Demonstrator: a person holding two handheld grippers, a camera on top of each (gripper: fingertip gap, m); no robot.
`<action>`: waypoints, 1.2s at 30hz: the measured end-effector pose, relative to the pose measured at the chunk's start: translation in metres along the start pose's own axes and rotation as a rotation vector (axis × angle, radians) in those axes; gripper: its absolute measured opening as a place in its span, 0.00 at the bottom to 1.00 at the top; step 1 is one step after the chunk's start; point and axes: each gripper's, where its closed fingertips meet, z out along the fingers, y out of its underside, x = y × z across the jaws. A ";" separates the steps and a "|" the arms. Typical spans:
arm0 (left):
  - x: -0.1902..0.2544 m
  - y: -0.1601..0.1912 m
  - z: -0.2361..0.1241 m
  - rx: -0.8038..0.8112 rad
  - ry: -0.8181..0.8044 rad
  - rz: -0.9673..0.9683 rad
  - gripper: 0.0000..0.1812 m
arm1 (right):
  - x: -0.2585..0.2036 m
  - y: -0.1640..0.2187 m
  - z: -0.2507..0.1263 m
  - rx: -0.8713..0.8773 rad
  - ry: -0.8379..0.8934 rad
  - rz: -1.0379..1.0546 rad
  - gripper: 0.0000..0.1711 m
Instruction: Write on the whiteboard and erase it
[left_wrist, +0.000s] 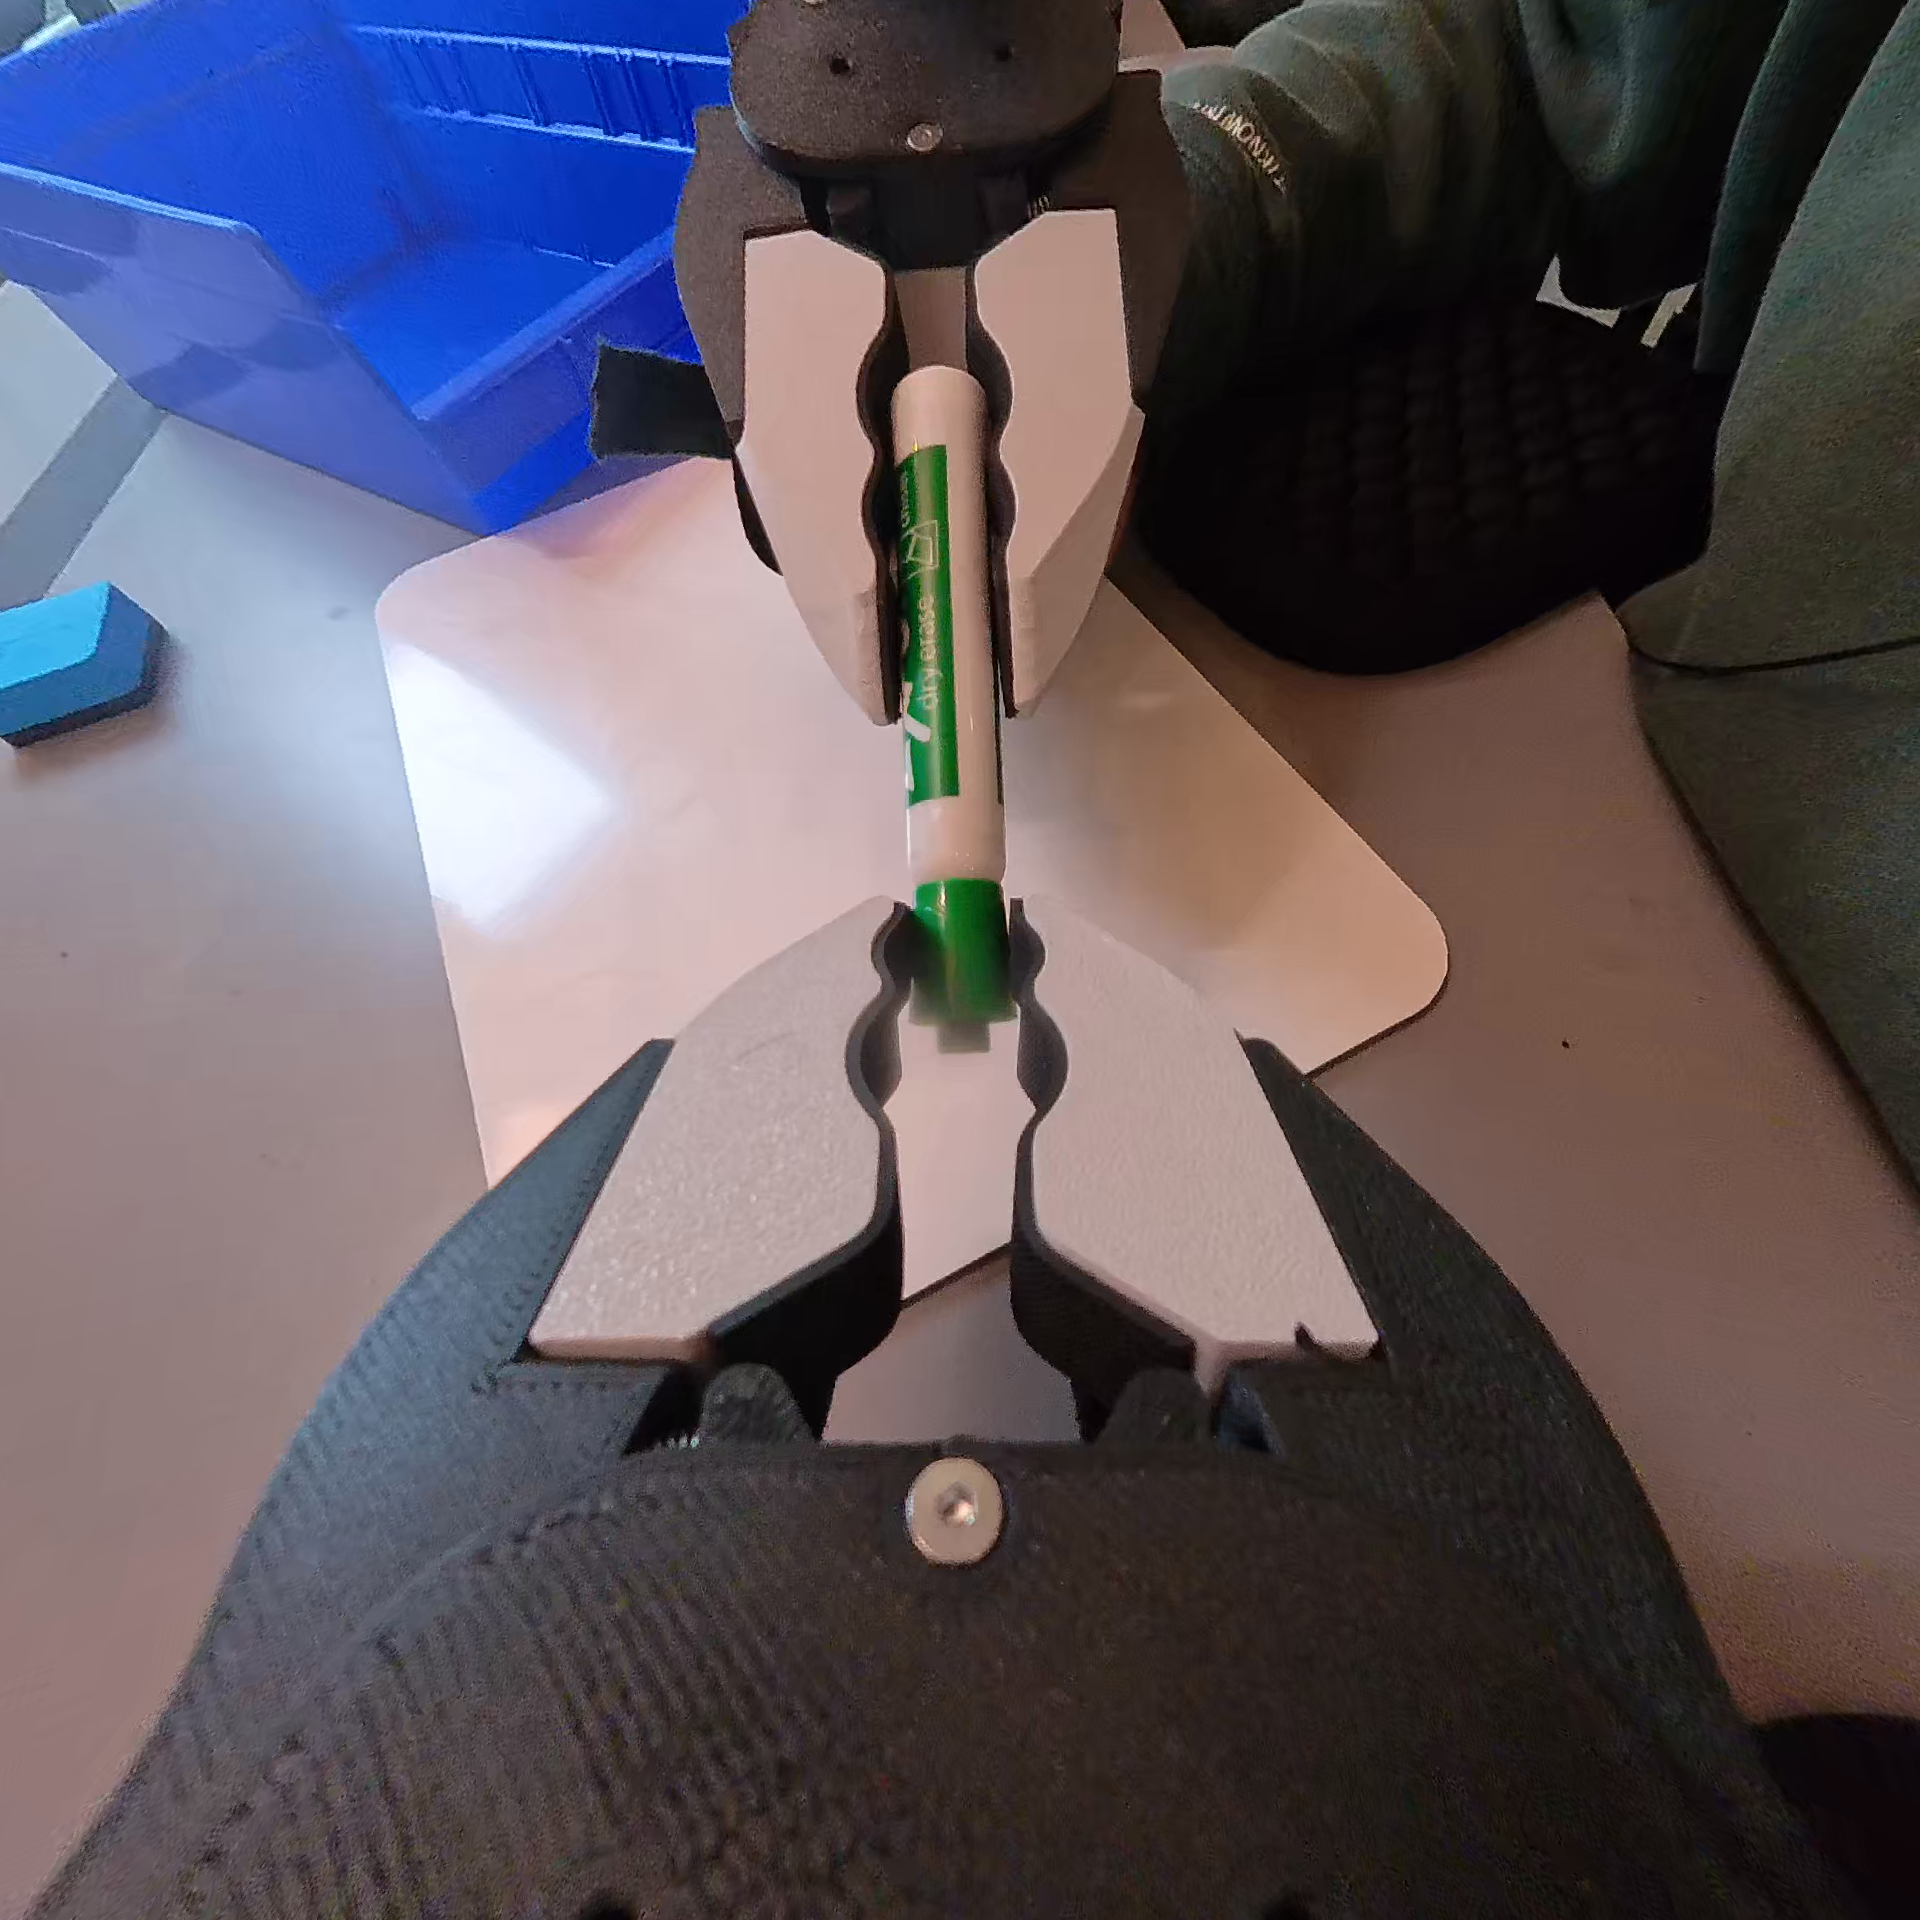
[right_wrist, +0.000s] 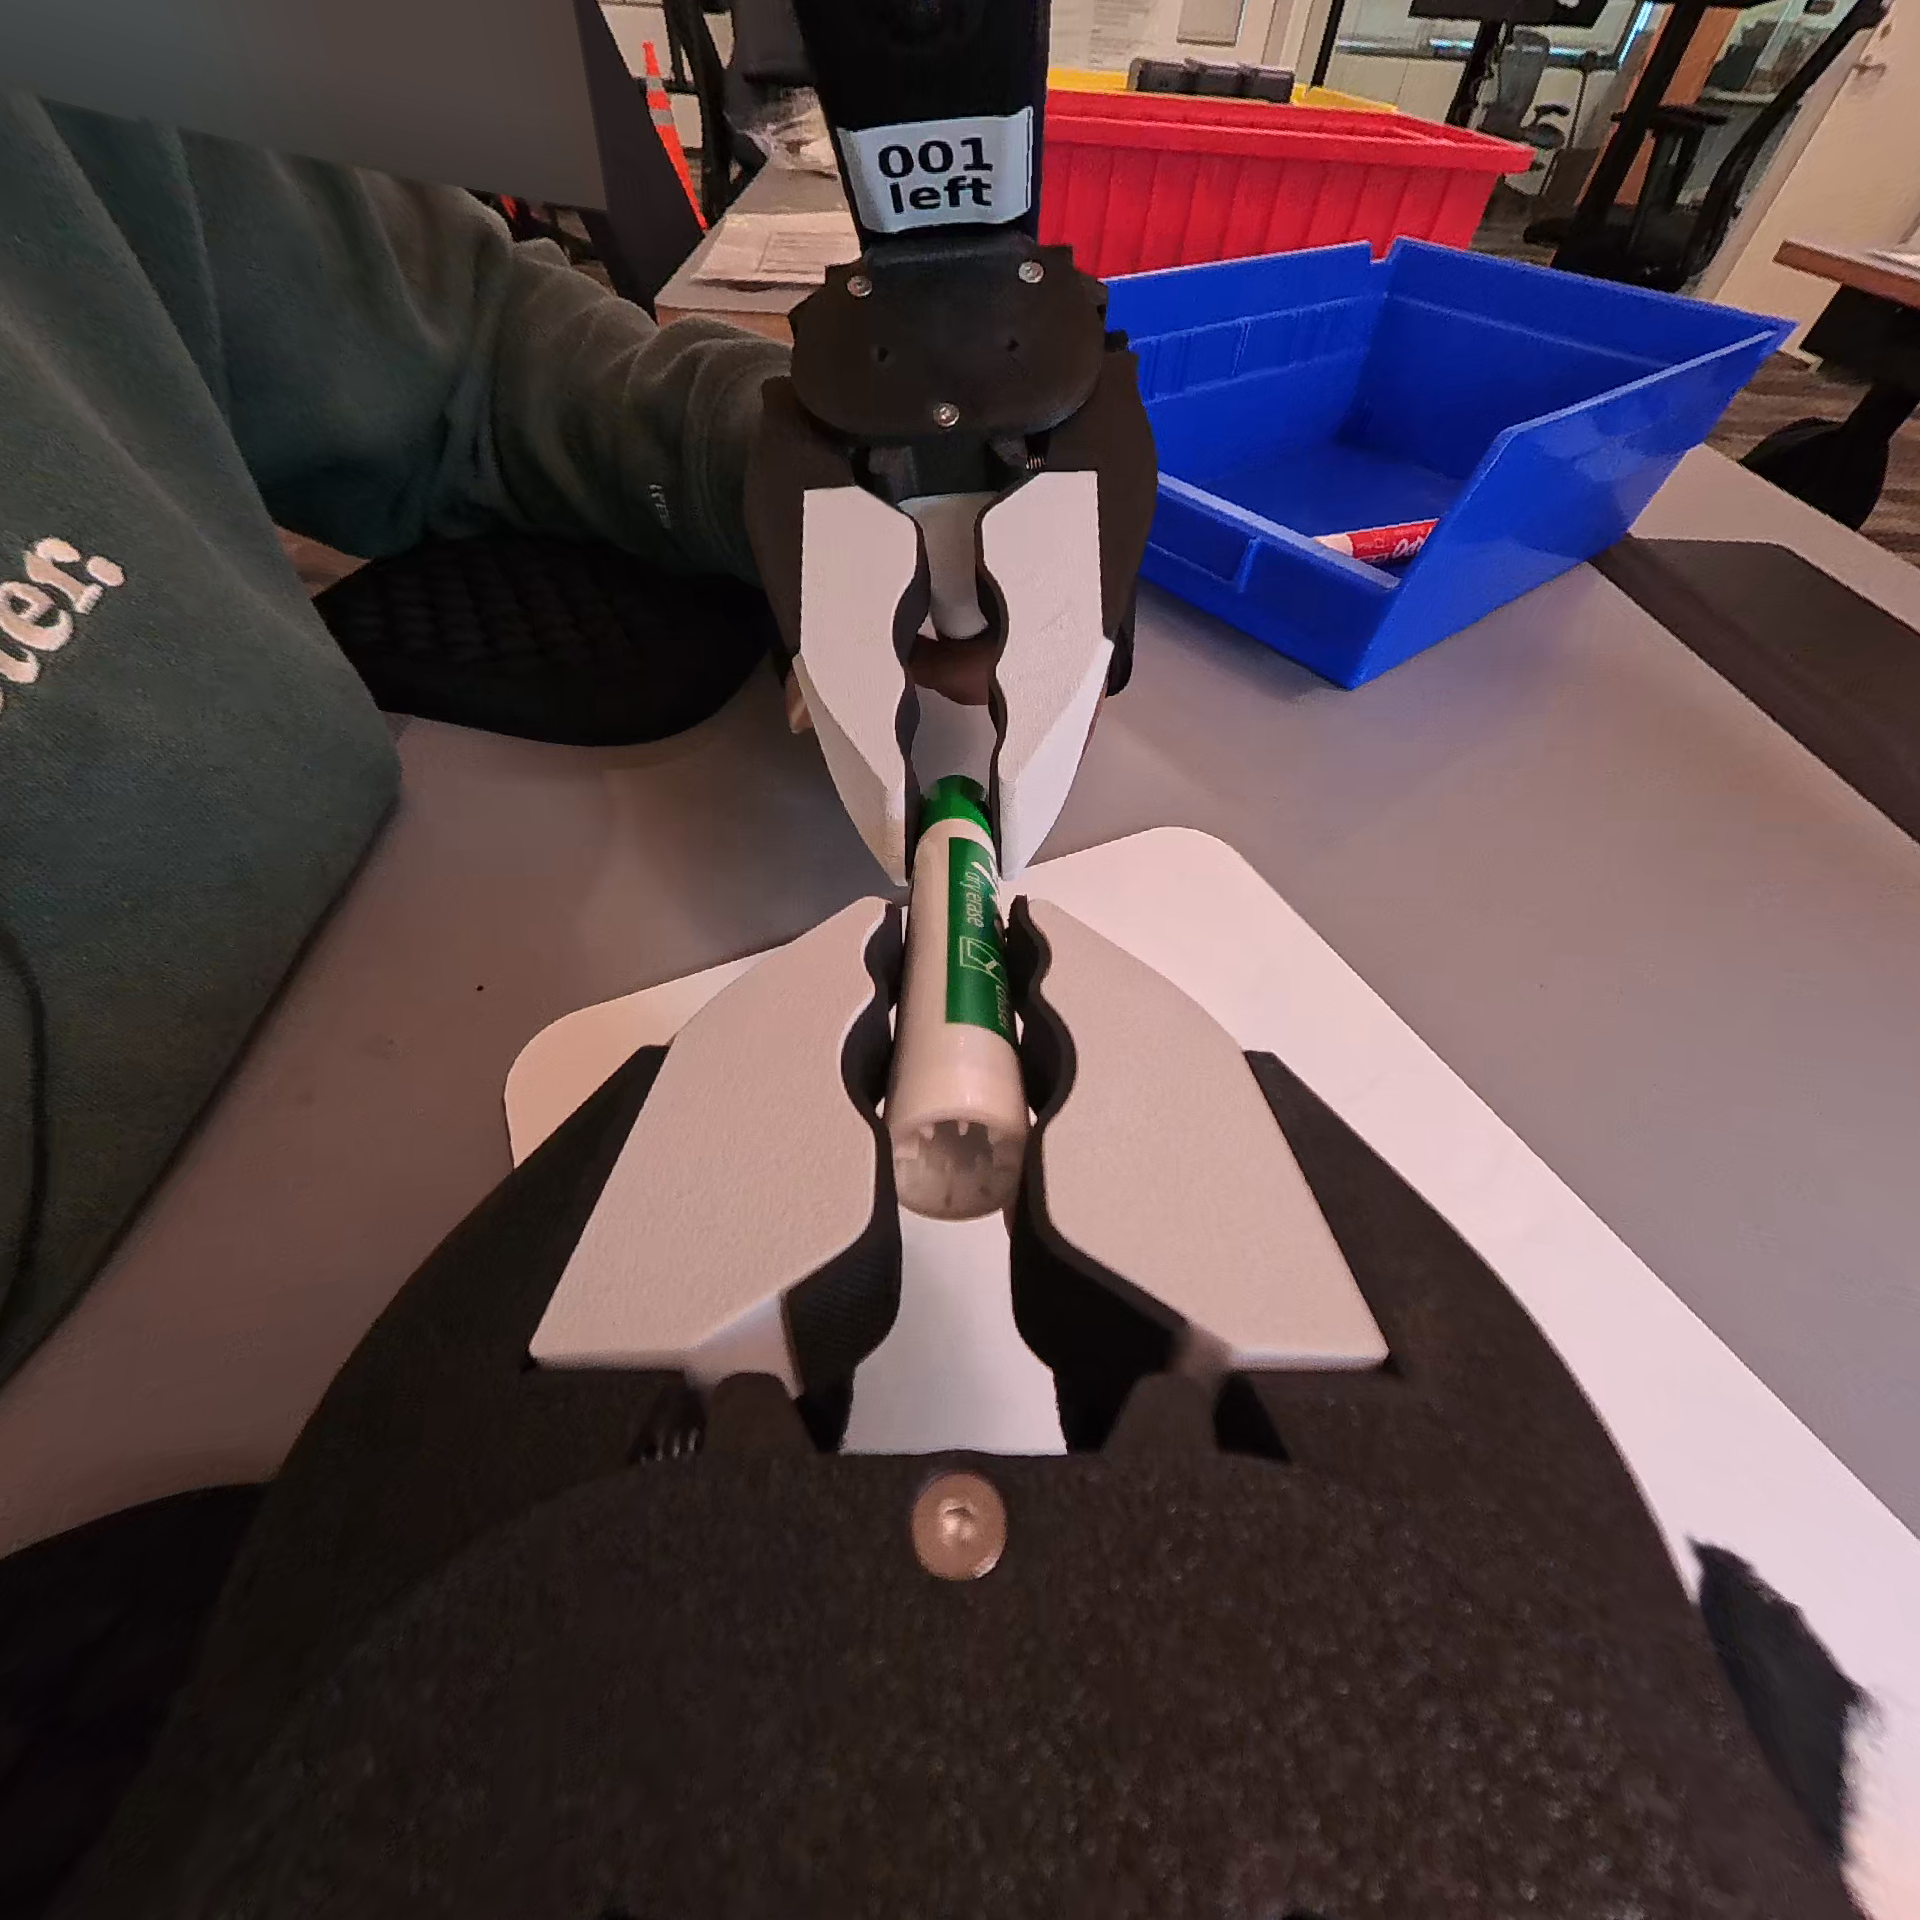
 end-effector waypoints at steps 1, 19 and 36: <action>0.000 0.000 0.000 0.001 0.002 -0.006 0.10 | 0.000 0.000 0.000 0.000 0.000 -0.001 0.11; -0.004 -0.005 -0.005 0.068 0.014 -0.032 0.10 | 0.003 -0.005 -0.001 0.006 0.022 -0.016 0.11; -0.037 0.029 -0.052 0.083 -0.141 -0.227 0.10 | 0.025 -0.027 -0.063 0.033 0.130 -0.088 0.11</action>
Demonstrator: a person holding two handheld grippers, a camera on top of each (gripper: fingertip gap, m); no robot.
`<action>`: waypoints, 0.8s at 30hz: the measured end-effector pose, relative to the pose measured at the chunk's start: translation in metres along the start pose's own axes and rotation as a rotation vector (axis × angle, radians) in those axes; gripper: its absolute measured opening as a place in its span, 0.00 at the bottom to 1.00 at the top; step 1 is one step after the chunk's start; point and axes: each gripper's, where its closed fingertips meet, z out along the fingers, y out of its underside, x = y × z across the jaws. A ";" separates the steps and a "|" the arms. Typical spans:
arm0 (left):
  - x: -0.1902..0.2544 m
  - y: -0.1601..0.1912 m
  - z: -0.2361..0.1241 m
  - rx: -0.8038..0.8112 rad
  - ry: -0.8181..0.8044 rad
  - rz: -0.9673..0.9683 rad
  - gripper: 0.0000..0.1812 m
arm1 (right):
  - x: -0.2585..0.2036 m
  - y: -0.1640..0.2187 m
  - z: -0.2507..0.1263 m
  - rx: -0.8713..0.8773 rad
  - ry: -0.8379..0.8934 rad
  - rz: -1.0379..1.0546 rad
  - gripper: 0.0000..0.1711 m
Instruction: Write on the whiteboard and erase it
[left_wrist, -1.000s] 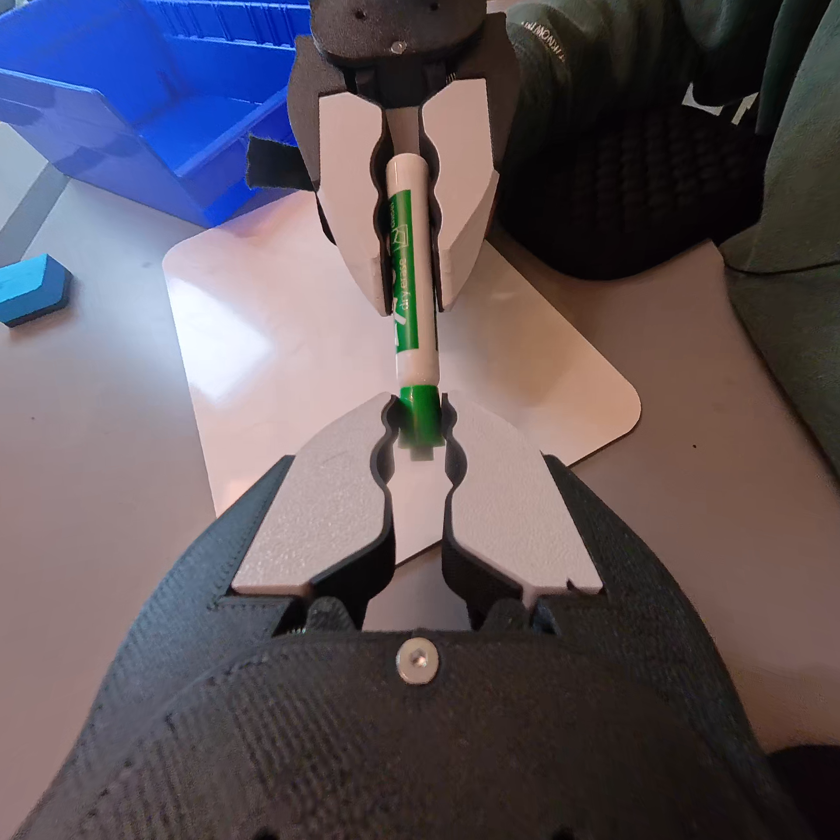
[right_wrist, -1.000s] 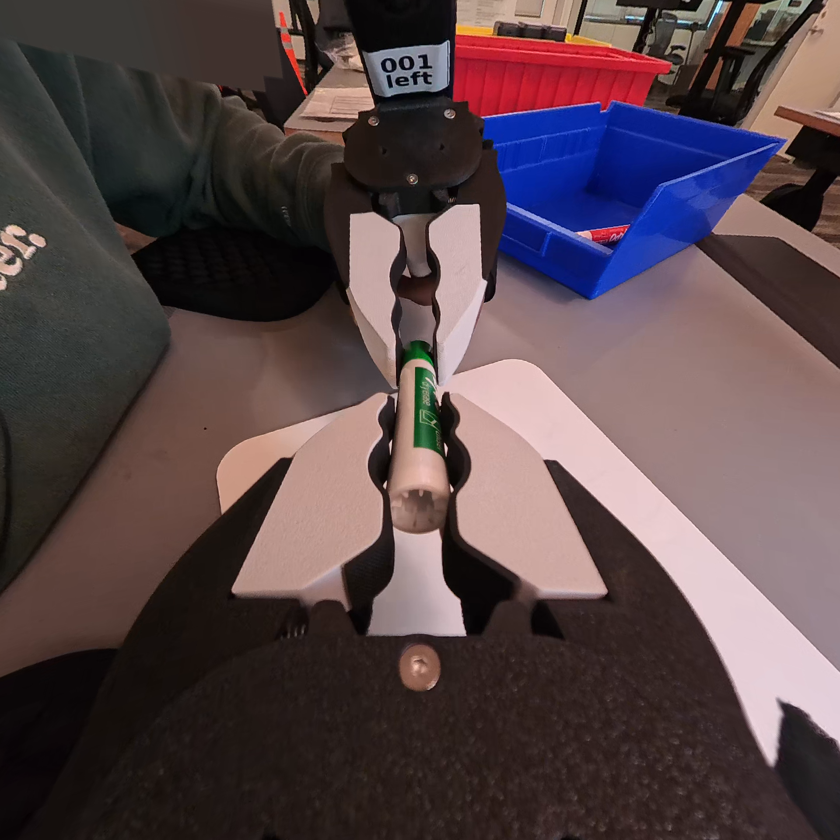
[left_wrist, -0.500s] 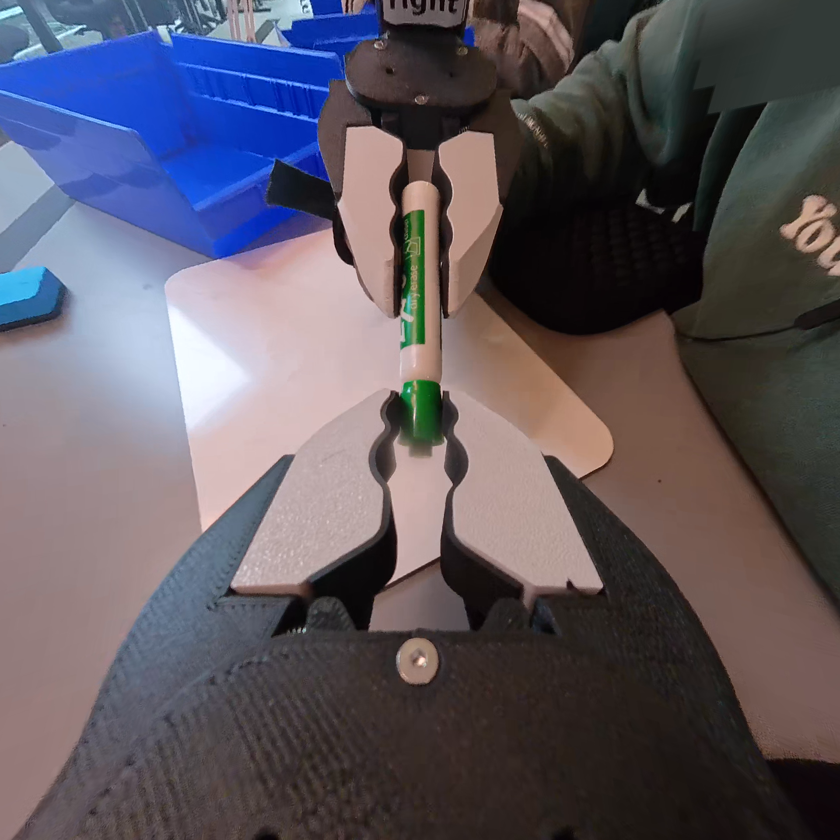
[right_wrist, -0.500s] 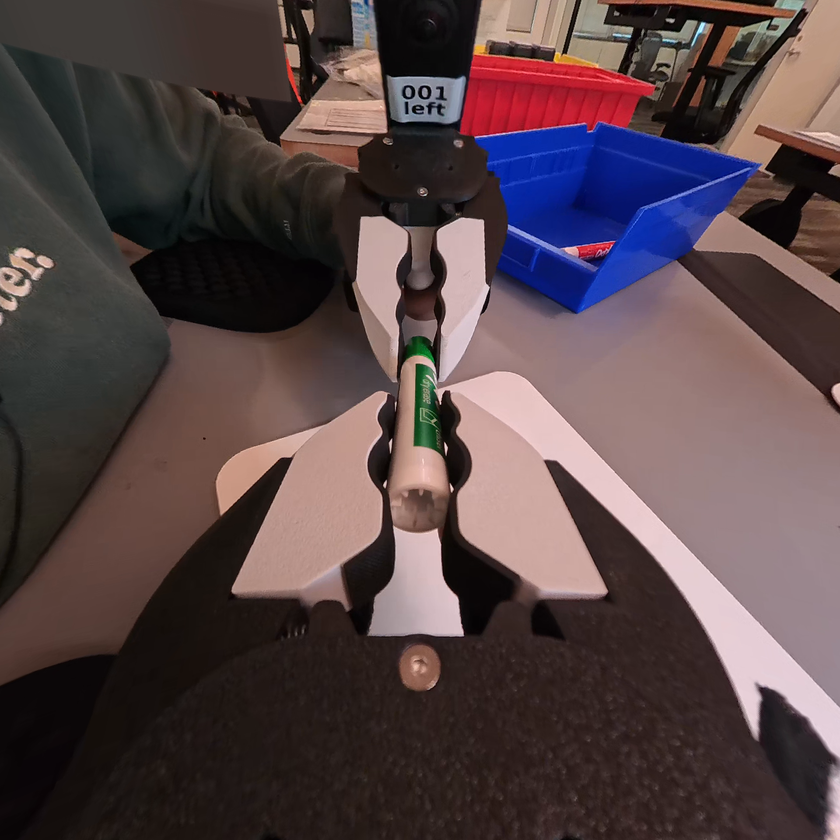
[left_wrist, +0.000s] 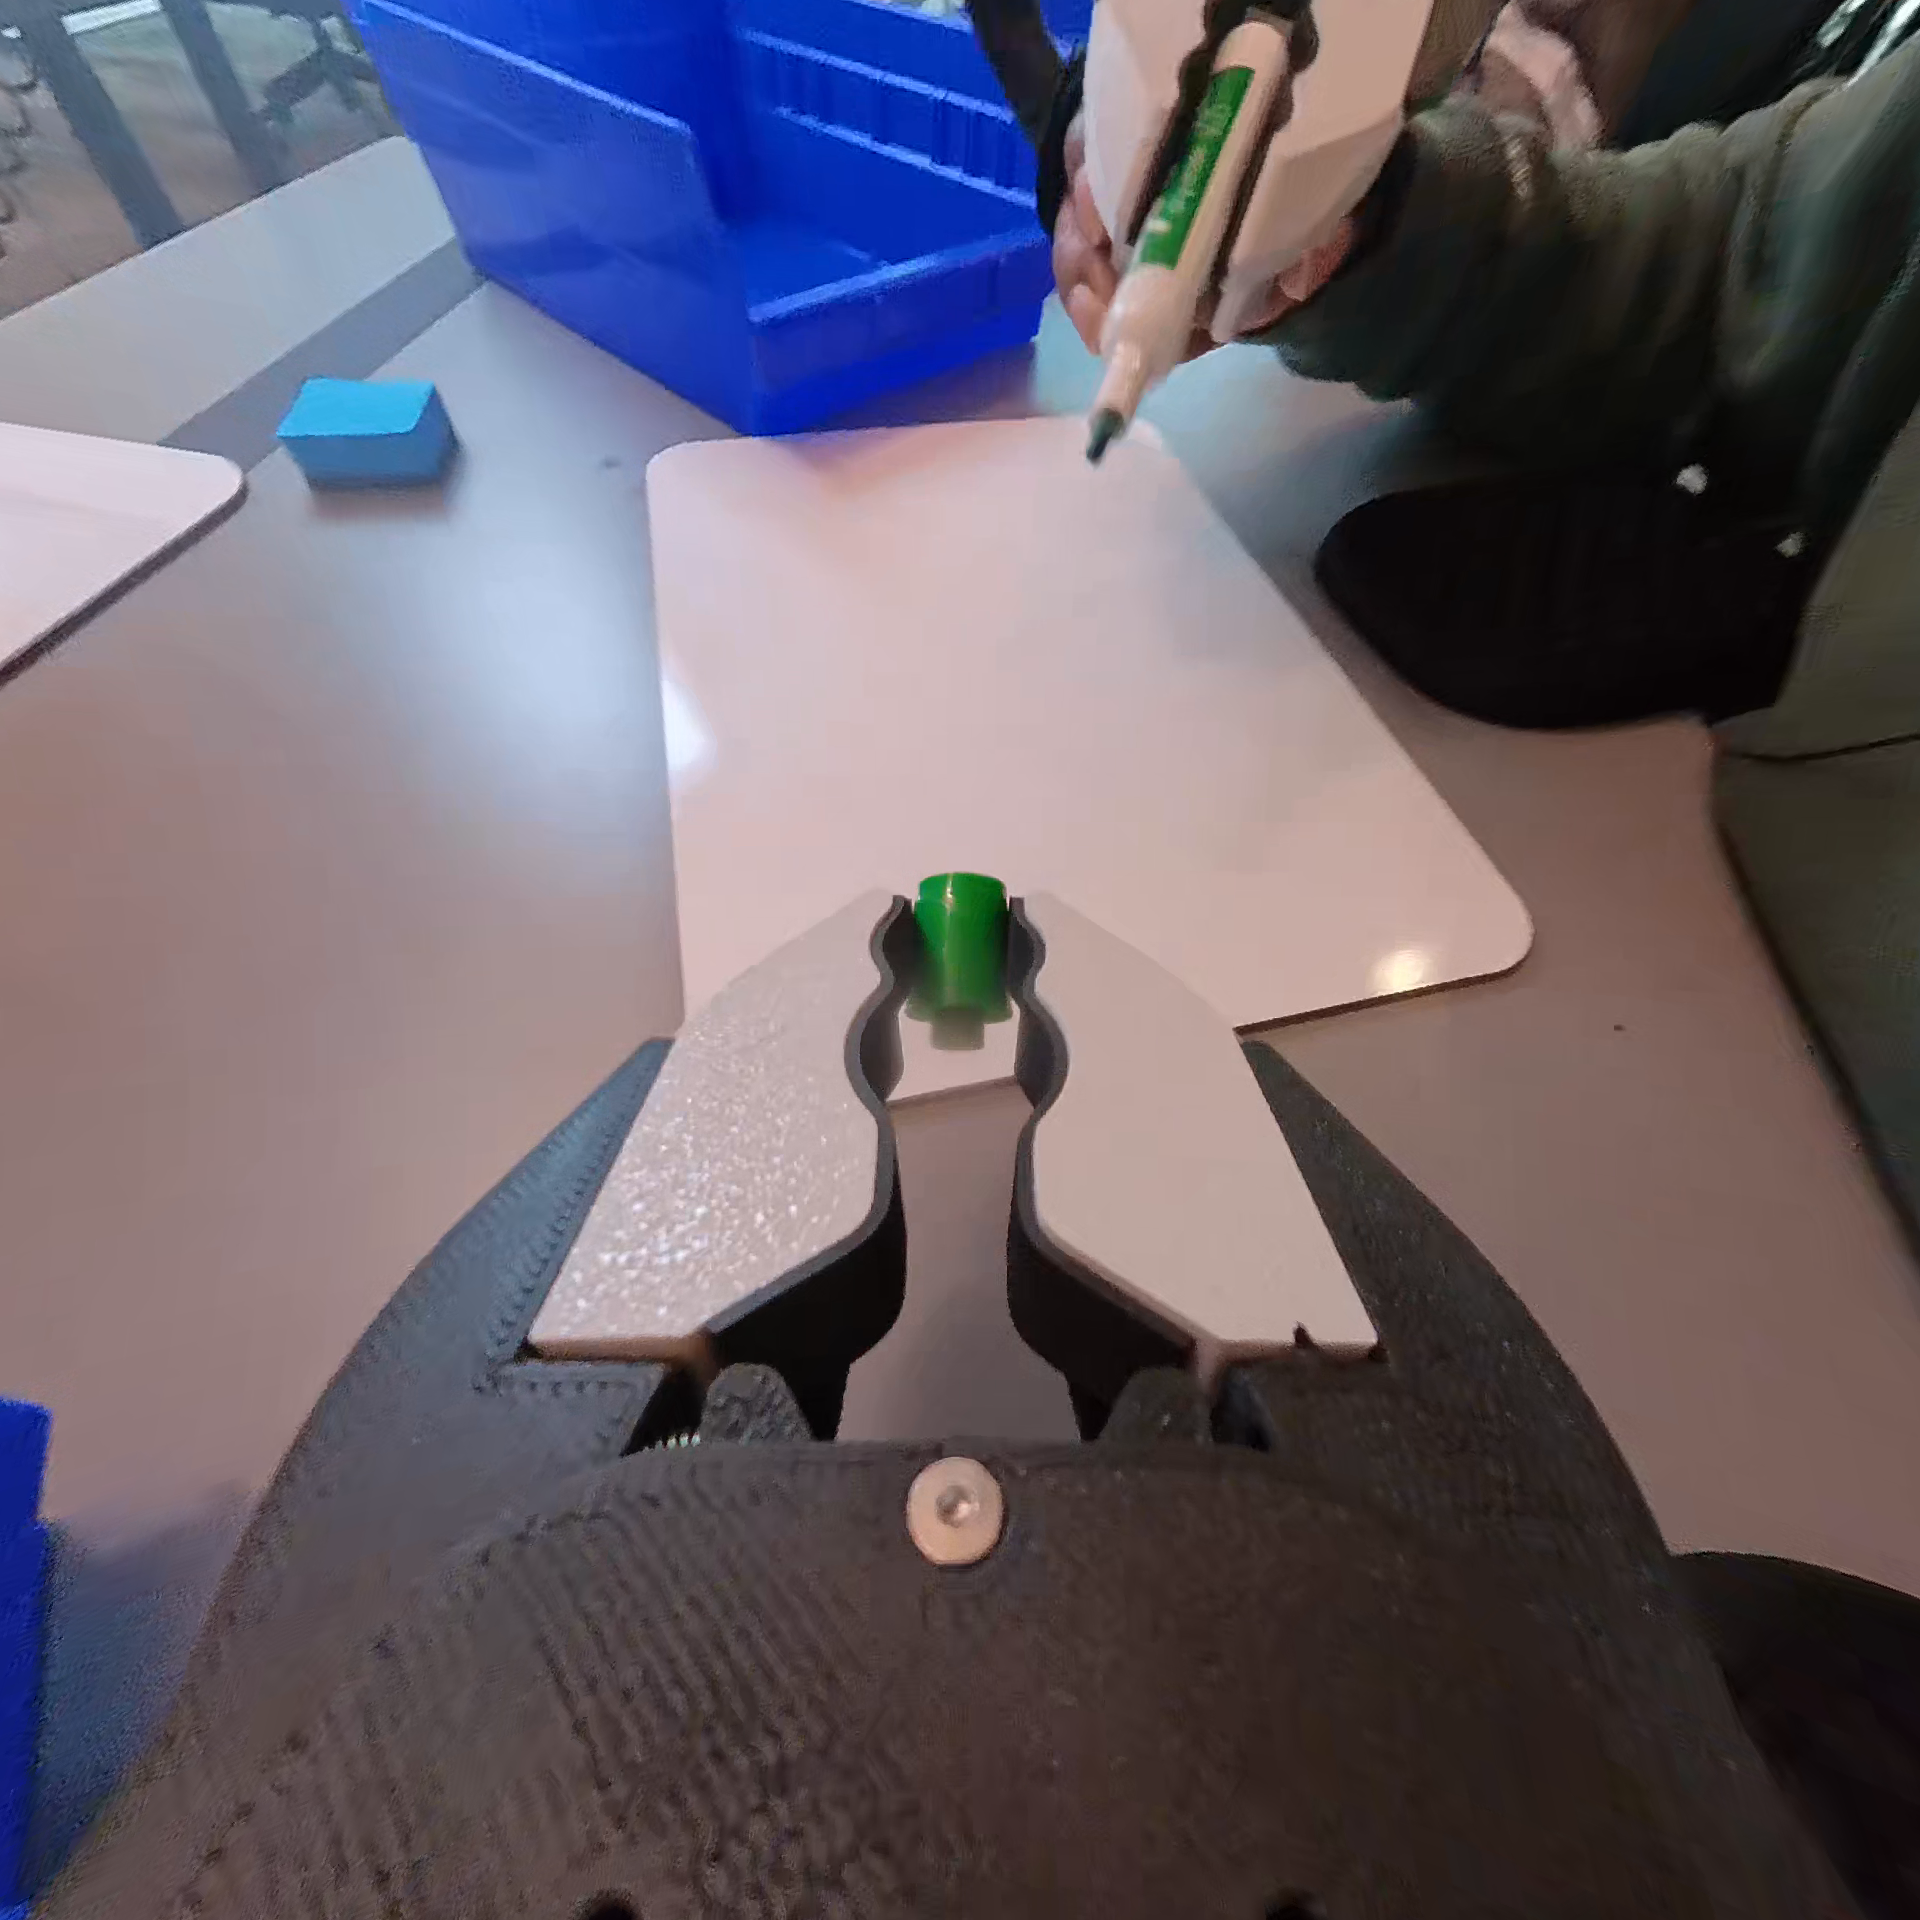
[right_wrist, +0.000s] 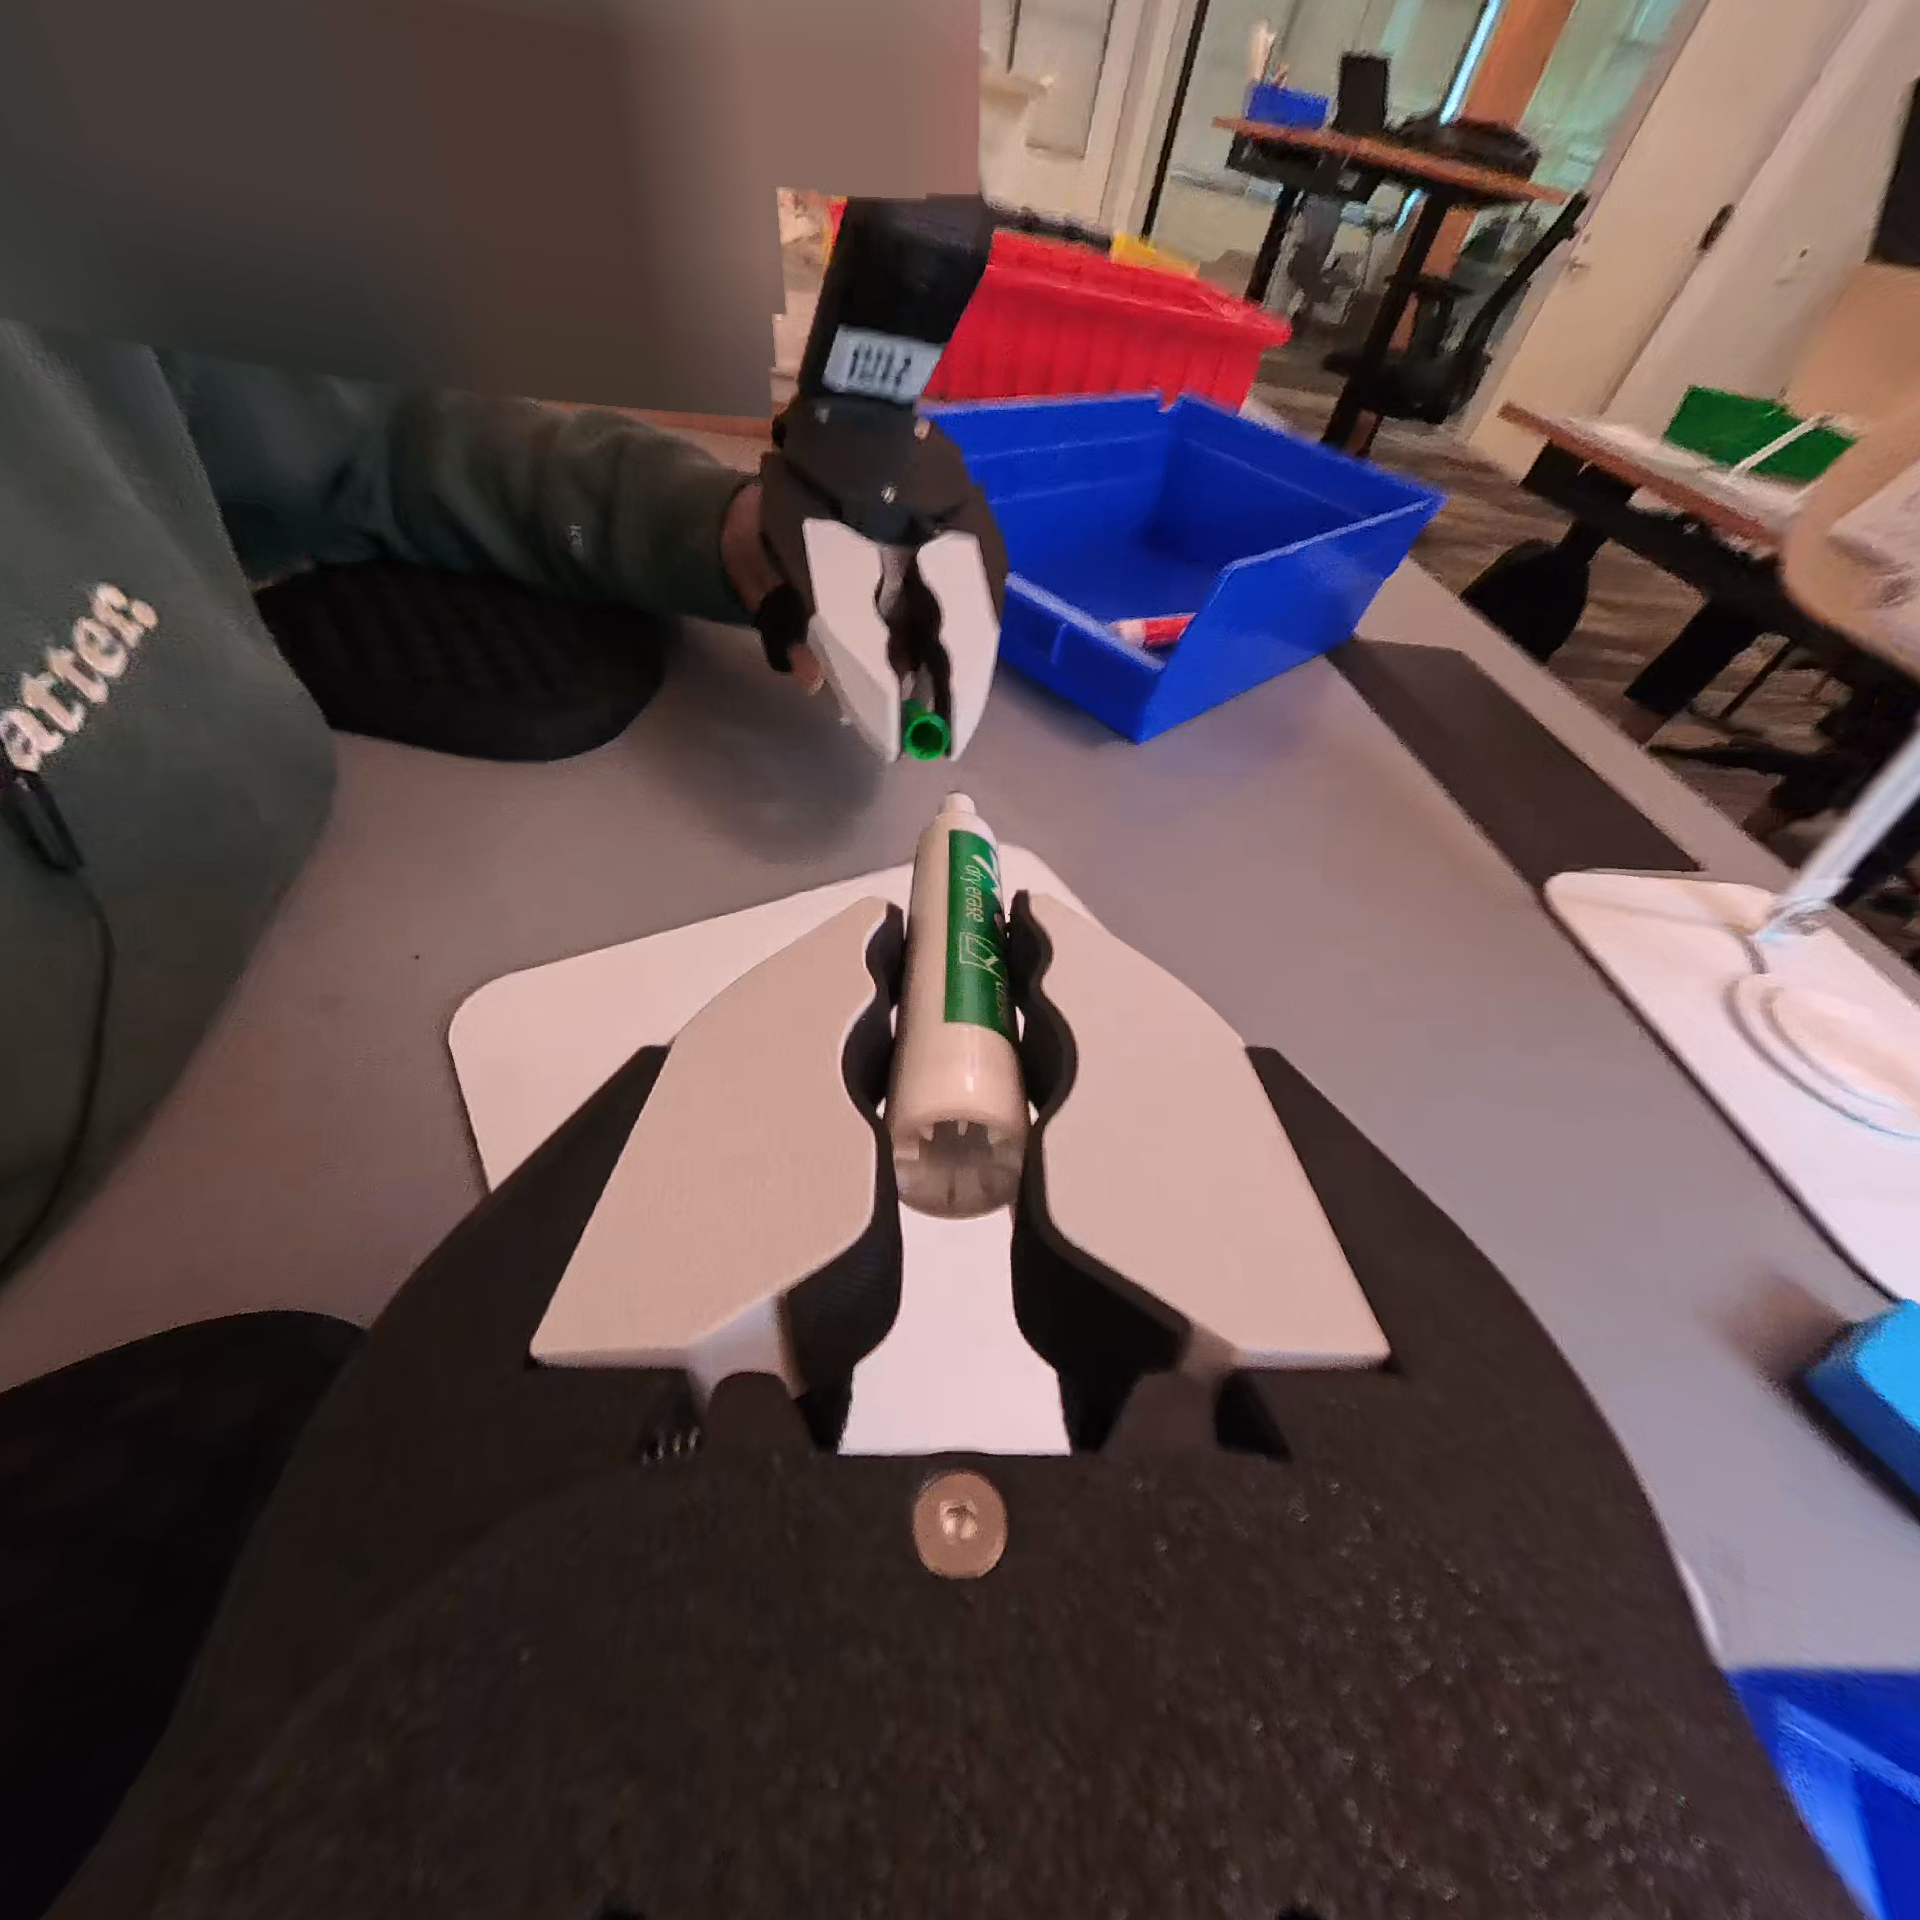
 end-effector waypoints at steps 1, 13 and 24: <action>-0.004 0.003 0.000 -0.025 -0.023 0.008 0.10 | -0.001 0.005 0.006 -0.029 -0.014 0.004 0.11; -0.022 0.020 -0.013 -0.054 -0.153 0.053 0.10 | 0.001 0.042 0.071 -0.372 -0.078 0.031 0.11; -0.013 0.024 -0.024 -0.024 -0.143 0.071 0.10 | 0.007 0.048 0.099 -0.539 -0.106 0.086 0.11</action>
